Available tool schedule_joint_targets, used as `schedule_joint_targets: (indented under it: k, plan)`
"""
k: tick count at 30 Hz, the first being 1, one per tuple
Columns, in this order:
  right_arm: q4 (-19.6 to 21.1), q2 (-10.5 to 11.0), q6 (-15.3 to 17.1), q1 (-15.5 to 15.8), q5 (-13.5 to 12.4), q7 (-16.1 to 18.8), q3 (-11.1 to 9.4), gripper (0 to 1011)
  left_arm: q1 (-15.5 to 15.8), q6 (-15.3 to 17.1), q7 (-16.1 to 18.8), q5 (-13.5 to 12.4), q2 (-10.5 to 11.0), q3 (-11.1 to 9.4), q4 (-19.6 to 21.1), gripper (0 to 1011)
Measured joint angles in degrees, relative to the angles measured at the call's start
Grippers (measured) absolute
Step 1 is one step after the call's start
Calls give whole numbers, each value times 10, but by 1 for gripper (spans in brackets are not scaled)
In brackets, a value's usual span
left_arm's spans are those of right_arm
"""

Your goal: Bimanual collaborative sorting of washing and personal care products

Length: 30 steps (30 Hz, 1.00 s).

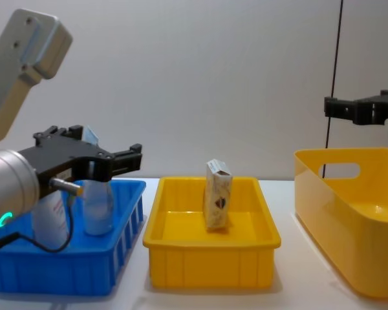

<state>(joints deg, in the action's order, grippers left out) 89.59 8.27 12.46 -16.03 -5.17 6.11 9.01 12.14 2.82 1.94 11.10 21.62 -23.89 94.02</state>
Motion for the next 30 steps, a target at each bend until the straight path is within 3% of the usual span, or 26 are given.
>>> schedule_joint_targets:
  k: [18,30]
  plan:
    - [8,0,-9,4,-5,11,-1,1004,-11,18,32,14,-11,49,-15,1001]
    - [10,0,-10,5,-6,12,-1,1004,-1,20,35,20,-22,66,-49,1001]
